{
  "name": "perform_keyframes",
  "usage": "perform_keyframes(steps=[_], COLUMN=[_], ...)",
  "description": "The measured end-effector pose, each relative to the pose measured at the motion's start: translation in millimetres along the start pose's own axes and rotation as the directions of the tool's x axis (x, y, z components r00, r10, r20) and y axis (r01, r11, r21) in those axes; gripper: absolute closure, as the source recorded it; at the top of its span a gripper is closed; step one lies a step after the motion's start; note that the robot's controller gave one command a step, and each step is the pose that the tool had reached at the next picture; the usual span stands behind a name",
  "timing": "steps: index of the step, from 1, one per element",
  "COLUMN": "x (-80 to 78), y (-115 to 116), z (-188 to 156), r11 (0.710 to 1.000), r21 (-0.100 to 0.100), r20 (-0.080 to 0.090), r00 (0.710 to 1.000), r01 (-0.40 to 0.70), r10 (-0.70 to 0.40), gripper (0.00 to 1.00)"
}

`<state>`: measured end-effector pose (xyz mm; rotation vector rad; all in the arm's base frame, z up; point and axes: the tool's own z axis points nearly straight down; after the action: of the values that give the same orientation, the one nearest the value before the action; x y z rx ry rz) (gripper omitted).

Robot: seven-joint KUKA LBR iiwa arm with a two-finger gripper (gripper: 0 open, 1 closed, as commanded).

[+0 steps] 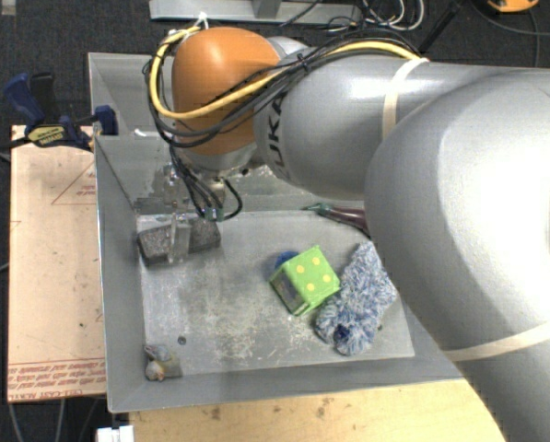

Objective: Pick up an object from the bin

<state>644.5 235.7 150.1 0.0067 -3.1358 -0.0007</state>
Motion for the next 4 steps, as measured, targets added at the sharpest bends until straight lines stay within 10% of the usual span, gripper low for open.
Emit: perform_keyframes(steps=[1, 2, 3, 4], x=[-1.5, -3.5, -3.5, 29.7], y=[-1, -25, -25, -45], z=[-5, 80, 80, -30], r11=[1.000, 1.000, 1.000, 0.998], r21=[-0.001, -0.002, -0.002, -0.001], r20=[0.007, 0.008, 0.008, 0.008], r00=[1.000, 1.000, 1.000, 0.998], r01=[-0.003, 0.029, 0.029, 0.068], r10=[0.003, -0.029, -0.029, -0.068], gripper=[0.00, 1.00, 1.00, 1.00])
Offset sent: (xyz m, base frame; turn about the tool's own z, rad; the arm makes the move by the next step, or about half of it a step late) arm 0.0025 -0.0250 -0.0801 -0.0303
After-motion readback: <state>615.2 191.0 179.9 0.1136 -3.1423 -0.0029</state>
